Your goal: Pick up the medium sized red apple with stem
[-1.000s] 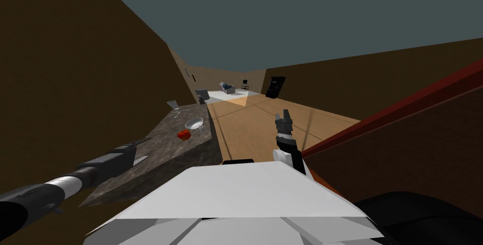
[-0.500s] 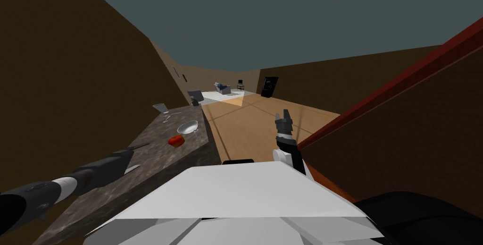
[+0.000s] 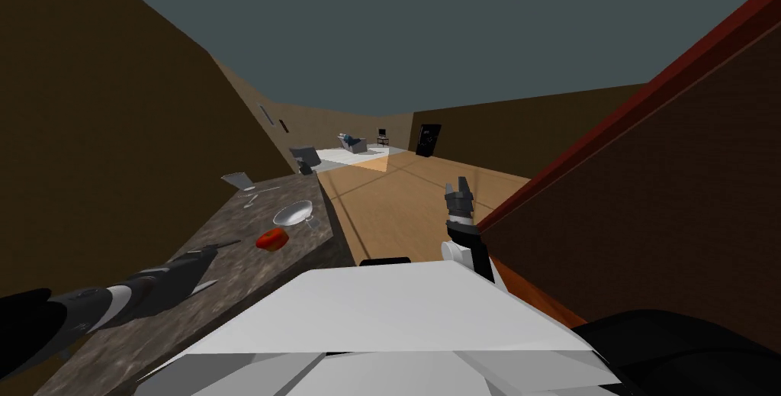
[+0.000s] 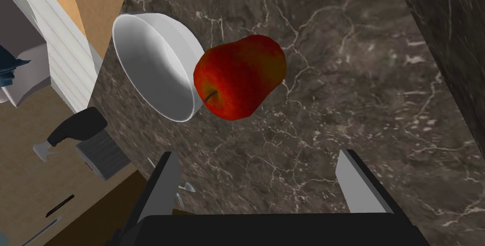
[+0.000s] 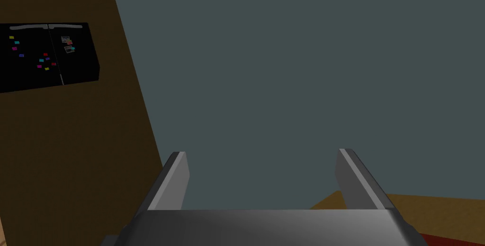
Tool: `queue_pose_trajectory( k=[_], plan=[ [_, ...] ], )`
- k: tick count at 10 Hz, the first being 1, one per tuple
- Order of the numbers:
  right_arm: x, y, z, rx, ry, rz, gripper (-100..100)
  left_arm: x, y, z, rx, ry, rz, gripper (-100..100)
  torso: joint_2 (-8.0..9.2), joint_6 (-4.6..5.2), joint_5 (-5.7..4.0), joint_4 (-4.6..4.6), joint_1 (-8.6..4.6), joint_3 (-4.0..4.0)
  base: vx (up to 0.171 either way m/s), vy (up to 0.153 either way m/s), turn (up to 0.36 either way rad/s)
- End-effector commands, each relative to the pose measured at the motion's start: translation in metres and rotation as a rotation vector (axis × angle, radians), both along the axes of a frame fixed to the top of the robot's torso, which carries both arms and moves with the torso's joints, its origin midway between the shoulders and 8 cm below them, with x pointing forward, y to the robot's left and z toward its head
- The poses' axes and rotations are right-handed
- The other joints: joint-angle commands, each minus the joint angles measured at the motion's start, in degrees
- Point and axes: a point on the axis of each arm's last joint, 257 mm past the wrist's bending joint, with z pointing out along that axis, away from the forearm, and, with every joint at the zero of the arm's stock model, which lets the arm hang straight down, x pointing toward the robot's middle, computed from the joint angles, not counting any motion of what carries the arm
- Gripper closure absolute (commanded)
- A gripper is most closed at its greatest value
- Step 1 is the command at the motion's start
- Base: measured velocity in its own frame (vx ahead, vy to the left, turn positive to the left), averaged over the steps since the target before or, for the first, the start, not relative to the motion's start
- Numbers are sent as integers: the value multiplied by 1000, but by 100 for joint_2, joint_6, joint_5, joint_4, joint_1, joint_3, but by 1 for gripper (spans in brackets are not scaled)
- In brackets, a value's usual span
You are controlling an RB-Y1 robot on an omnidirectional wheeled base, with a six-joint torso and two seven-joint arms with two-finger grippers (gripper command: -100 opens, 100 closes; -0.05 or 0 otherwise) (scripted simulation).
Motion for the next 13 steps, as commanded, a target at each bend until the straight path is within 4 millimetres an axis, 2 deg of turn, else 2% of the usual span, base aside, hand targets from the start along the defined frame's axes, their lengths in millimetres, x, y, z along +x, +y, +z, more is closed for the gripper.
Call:
queue_pose_trajectory(
  k=[1, 6, 8, 9, 10, 11, 12, 13],
  plan=[
    [0, 0, 0, 0, 0, 0, 0, -5, 3, -9, -12, 45, 13, -100, 0, 0, 0, 0, 0, 0, 19, 21, -100],
    [0, 0, 0, 0, 0, 0, 0, -19, 8, -37, -48, 175, 49, -100, -3, 2, 0, -1, 1, -2, 32, 44, -146],
    [0, 0, 0, 0, 0, 0, 0, -19, 7, -38, -48, 178, 48, -100, -2, 0, -1, 0, -6, -1, 25, 21, -45],
    [0, 0, 0, 0, 0, 0, 0, -19, 7, -38, -49, 180, 49, 0, 5, -3, -3, 2, -13, 3, 0, 0, 0],
    [0, 0, 0, 0, 0, 0, 0, -41, 11, -50, -52, 204, 56, -100, 11, -3, -5, 3, -18, 7, 87, 7, -22],
    [0, 0, 0, 0, 0, 0, 0, -39, 9, -49, -58, 185, 52, -100, -10, -3, -4, -1, -16, -4, 88, 4, -5],
    [0, 0, 0, 0, 0, 0, 0, -55, 14, -56, -50, 206, 52, -100, -14, -3, -5, -3, -18, -8, 102, -3, -15],
    [0, 0, 0, 0, 0, 0, 0, -58, 11, -58, -61, 195, 55, -100, -21, -3, -6, -4, -21, -11, 95, -2, -5]
  ],
)
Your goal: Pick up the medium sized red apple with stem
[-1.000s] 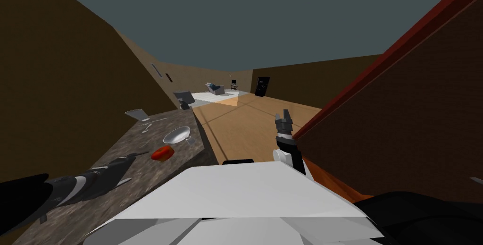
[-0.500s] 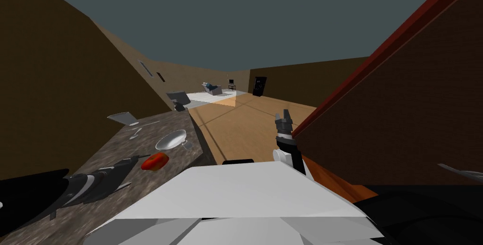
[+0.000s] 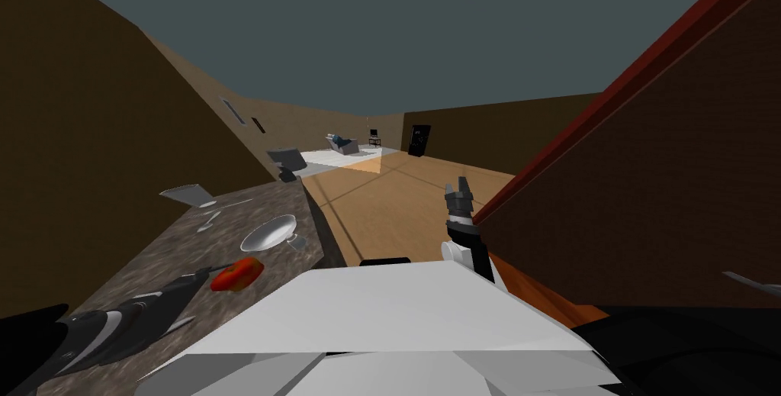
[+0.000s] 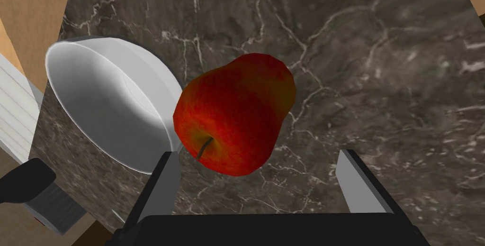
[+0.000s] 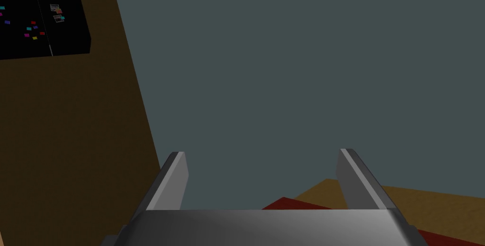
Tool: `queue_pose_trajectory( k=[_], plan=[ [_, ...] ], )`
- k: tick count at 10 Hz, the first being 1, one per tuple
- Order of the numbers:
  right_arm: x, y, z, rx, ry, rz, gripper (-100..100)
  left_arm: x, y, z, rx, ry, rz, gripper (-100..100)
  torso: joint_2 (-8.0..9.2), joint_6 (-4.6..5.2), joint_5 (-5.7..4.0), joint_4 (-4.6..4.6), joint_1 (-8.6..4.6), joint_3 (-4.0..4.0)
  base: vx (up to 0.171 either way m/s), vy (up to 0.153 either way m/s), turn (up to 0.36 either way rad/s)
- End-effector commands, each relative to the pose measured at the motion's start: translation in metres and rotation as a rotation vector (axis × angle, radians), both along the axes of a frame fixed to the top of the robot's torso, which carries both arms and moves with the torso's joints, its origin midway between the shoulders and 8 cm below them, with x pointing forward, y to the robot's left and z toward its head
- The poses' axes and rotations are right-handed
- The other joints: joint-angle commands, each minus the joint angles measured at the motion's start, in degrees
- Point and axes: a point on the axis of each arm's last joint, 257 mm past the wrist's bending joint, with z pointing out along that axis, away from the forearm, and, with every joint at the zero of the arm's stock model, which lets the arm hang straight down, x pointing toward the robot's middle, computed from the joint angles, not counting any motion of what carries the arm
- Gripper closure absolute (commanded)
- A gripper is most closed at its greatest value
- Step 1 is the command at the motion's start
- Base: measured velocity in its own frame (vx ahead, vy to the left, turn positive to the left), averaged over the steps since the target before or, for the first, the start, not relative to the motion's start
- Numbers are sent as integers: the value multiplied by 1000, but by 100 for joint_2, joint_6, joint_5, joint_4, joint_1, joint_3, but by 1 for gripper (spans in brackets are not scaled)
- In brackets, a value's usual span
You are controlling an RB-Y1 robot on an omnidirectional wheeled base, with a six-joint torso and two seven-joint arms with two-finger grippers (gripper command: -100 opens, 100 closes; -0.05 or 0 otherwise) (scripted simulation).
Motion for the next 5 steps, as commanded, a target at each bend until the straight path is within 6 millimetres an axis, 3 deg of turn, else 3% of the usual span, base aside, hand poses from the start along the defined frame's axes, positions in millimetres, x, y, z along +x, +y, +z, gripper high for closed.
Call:
queue_pose_trajectory(
  k=[1, 2, 3, 4, 5],
  plan=[
    [0, 0, 0, 0, 0, 0, 0, -3, -2, -2, -10, -18, 2, -100, 0, 0, 0, 0, 0, 0, 49, -1, 2],
    [0, 0, 0, 0, 0, 0, 0, -2, -2, -1, -10, -23, 1, -100, 11, 1, 0, 2, 0, 6, 12, 1, 0],
    [0, 0, 0, 0, 0, 0, 0, -27, 1, -10, -8, 11, 9, -100, 24, 0, -1, 5, 0, 14, 55, 2, -21],
    [0, 0, 0, 0, 0, 0, 0, -17, 0, -6, -9, -28, -2, -100, 17, 0, -1, 5, 1, 11, 83, 3, -5],
    [0, 0, 0, 0, 0, 0, 0, -22, -1, -8, -15, -24, 4, -100, 9, 0, 0, 3, 2, 6, 51, 3, 2]
  ],
)
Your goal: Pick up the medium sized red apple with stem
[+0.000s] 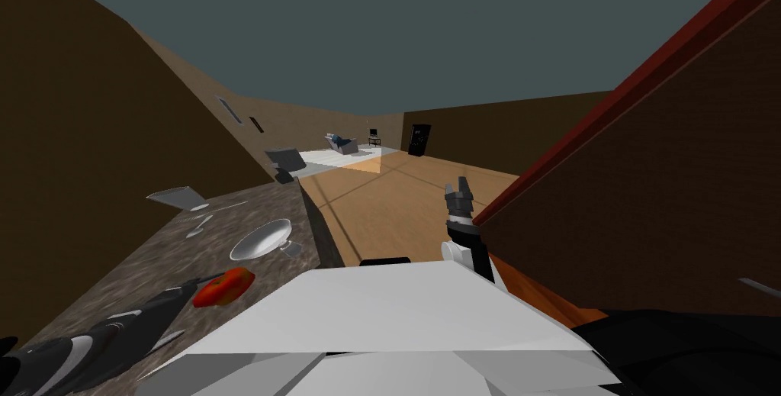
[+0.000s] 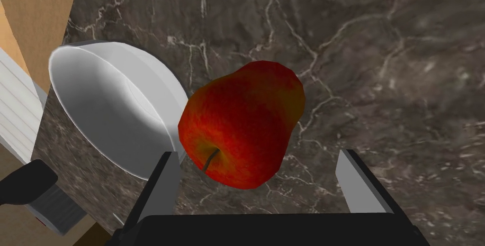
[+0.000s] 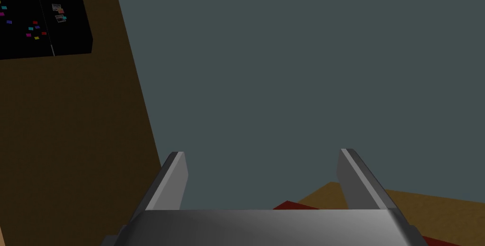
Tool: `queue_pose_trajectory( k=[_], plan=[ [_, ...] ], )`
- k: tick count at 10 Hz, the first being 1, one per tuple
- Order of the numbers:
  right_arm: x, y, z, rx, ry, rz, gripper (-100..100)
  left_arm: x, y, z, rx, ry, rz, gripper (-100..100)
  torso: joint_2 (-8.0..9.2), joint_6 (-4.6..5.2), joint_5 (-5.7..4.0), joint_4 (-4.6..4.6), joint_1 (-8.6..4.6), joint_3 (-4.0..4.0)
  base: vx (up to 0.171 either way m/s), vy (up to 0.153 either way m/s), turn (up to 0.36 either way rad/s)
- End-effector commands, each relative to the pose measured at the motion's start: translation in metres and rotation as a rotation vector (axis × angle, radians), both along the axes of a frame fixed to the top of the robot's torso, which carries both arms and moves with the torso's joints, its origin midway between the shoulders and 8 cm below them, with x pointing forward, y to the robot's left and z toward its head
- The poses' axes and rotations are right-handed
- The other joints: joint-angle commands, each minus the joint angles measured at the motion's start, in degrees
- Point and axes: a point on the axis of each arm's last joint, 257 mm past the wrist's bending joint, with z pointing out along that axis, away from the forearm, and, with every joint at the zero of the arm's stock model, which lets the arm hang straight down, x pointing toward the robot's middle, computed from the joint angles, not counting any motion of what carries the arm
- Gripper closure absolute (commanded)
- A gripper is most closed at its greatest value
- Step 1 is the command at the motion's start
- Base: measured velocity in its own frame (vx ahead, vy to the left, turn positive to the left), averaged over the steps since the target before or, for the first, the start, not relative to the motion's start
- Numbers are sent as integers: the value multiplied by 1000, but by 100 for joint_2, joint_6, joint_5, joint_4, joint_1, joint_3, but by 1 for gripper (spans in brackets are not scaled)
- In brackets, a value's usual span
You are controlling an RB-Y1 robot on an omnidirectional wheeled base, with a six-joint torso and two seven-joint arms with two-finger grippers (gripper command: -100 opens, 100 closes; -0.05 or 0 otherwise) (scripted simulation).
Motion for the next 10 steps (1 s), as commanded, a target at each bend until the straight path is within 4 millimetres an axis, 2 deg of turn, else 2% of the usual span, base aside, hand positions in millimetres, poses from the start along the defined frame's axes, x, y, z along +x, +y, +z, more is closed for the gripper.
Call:
queue_pose_trajectory(
  k=[1, 2, 4, 5, 7, 8, 10],
  plan=[
    [0, 0, 0, 0, 0, 0, 0, -24, 3, -7, 3, 26, 4, -100, 0, 0, 0, 0, 0, 0, 93, -9, -20],
    [0, 0, 0, 0, 0, 0, 0, -28, 1, -9, -4, 20, 9, -100, -10, -1, -1, -1, -4, -5, 90, 3, -2],
    [0, 0, 0, 0, 0, 0, 0, -23, 0, -6, -5, -3, 4, -100, 1, 1, 0, 0, 2, 0, 20, 8, -1],
    [0, 0, 0, 0, 0, 0, 0, -52, 2, -13, -2, 37, 14, -100, 13, 1, 0, 3, 1, 8, 56, 8, -21],
    [0, 0, 0, 0, 0, 0, 0, -44, 1, -9, -5, -4, 7, -100, -3, -3, 1, -2, 0, -2, 67, -1, -1],
    [0, 0, 0, 0, 0, 0, 0, -70, 3, -14, 2, 36, 12, -100, 4, -2, 1, 0, 0, 2, 85, -4, -22],
    [0, 0, 0, 0, 0, 0, 0, -65, 1, -11, -3, -5, 10, -100, -8, -3, 1, -3, 2, -5, 69, 4, 1]
  ],
)
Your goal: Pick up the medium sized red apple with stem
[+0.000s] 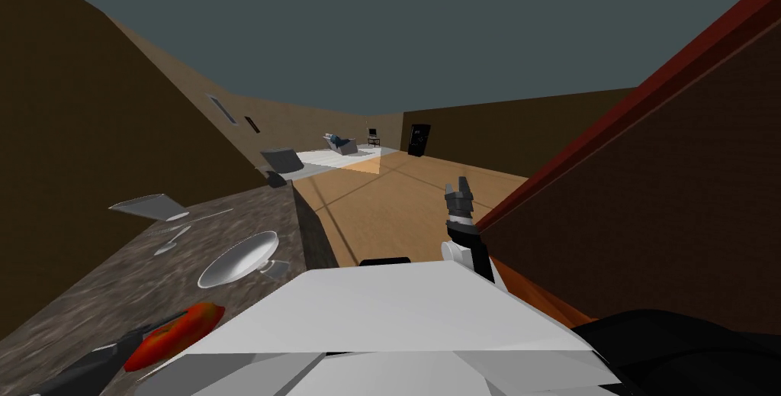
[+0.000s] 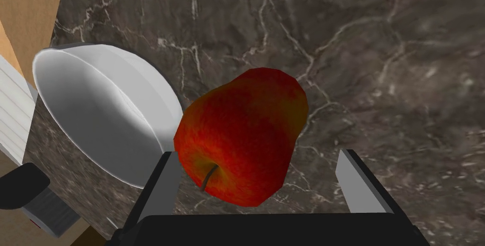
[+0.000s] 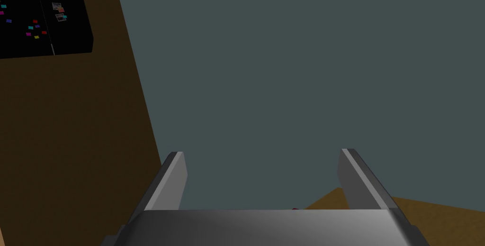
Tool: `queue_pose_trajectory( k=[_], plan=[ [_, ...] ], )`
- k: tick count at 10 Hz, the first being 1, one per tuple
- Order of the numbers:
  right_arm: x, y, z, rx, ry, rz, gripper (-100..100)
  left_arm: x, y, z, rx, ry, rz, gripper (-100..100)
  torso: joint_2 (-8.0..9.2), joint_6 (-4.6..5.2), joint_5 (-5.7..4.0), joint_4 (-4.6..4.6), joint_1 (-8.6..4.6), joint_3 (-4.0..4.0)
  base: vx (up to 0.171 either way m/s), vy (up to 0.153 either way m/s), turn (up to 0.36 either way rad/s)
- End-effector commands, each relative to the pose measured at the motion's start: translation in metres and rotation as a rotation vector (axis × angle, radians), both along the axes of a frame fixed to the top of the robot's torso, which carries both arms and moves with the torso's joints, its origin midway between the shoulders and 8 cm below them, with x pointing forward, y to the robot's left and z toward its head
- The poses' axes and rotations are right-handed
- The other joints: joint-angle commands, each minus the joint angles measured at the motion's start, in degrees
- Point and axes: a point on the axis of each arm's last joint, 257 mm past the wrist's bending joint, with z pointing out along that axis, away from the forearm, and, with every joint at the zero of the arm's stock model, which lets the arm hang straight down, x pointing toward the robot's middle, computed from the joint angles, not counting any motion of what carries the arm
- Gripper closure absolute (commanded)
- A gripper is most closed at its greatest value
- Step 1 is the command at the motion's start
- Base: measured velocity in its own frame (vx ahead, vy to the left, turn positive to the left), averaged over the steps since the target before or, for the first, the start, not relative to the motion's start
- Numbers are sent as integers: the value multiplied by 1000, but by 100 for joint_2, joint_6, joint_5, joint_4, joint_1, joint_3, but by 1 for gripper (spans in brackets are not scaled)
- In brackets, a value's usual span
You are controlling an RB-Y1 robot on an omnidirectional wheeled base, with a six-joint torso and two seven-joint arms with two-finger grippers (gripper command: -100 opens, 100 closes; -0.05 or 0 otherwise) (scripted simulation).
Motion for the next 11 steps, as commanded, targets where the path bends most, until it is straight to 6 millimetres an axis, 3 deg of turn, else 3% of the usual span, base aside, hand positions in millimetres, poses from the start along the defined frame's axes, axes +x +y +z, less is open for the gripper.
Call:
queue_pose_trajectory(
  k=[1, 3, 4, 6, 7, 9, 10, 11],
  plan=[
    [0, 0, 0, 0, 0, 0, 0, -28, 2, -2, 5, 32, 5, -100, 0, 0, 0, 0, 0, 0, 80, 0, -20],
    [0, 0, 0, 0, 0, 0, 0, -20, 0, 2, 3, -15, 0, -100, -5, -3, 3, -2, 0, -3, 58, 1, -3],
    [0, 0, 0, 0, 0, 0, 0, -51, 0, 0, 8, 31, 9, -100, 6, -3, 3, 1, 2, 3, 71, -9, -24],
    [0, 0, 0, 0, 0, 0, 0, -42, -1, 5, 8, -14, 2, -100, -5, -3, 2, -1, 2, -2, 67, 7, 1],
    [0, 0, 0, 0, 0, 0, 0, -70, 0, 4, 16, 29, 5, -100, 4, -2, 4, 0, 5, 2, 83, 12, -22],
    [0, 0, 0, 0, 0, 0, 0, -64, -2, 9, 15, -12, 3, -100, -6, -2, 4, -2, 5, -3, 63, 5, -2],
    [0, 0, 0, 0, 0, 0, 0, -90, -2, 11, 24, 29, 4, -100, 5, -2, 4, 0, 3, 3, 79, -1, -21],
    [0, 0, 0, 0, 0, 0, 0, -92, -4, 12, 21, 18, 8, -100, -2, -3, 3, -1, 2, -1, 89, 7, -4]
  ],
)
